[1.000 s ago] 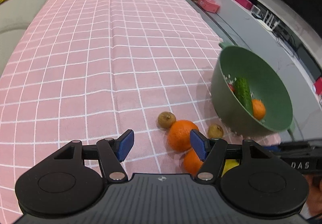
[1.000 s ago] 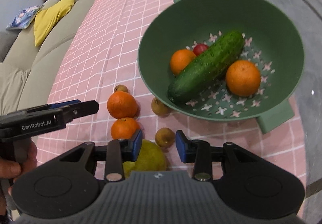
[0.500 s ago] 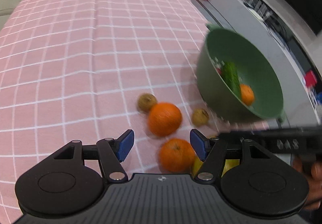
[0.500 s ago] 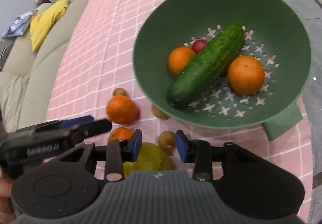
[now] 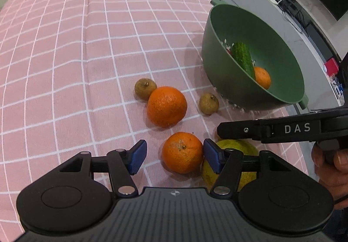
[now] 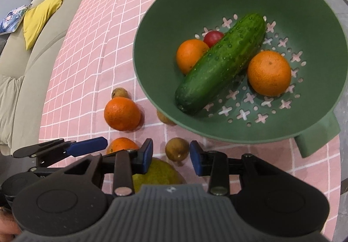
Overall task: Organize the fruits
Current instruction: 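Close the left tool on the mandarin while the right tool grasps the kiwi, then carry the mandarin and kiwi over the green colander with both tools, then open both tools to drop the mandarin and kiwi into the colander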
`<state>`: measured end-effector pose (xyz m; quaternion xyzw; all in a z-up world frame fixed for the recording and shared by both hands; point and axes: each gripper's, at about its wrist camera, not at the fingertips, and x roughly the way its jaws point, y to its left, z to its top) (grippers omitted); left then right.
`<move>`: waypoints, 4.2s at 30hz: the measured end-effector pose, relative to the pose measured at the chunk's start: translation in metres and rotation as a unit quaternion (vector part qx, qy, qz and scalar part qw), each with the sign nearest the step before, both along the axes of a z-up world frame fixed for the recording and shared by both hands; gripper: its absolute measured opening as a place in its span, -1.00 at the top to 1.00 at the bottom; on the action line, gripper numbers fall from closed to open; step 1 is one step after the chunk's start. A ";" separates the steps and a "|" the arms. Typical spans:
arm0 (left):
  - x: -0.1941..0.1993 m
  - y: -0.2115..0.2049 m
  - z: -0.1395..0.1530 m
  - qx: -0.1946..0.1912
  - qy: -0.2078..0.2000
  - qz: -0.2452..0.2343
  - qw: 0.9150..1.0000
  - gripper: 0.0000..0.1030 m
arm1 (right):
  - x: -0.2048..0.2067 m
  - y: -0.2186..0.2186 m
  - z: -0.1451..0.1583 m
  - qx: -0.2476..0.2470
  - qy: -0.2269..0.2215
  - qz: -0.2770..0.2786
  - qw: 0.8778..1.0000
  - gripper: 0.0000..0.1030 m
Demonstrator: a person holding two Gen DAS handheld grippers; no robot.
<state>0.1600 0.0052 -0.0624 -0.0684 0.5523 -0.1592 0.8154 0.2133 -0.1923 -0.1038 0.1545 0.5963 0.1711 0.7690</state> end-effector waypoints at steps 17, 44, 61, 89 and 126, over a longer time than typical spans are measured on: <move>0.001 0.005 -0.007 -0.060 0.012 0.026 0.998 0.08 | 0.001 0.000 -0.010 -0.018 -0.002 -0.003 1.000 0.61; -0.003 0.041 0.006 -0.063 0.014 0.056 0.996 0.12 | -0.016 -0.041 0.018 -0.020 -0.032 0.003 0.999 0.61; -0.015 0.017 0.066 -0.075 -0.031 0.048 0.996 0.12 | -0.016 -0.046 0.079 0.072 -0.071 -0.004 0.995 0.61; 0.051 -0.151 0.075 -0.017 -0.050 -0.069 0.996 0.12 | 0.024 -0.127 0.081 0.015 -0.122 -0.087 0.989 0.61; 0.055 -0.156 0.057 0.023 -0.019 -0.049 0.998 -0.12 | 0.053 -0.100 0.046 -0.078 -0.144 -0.041 0.986 0.28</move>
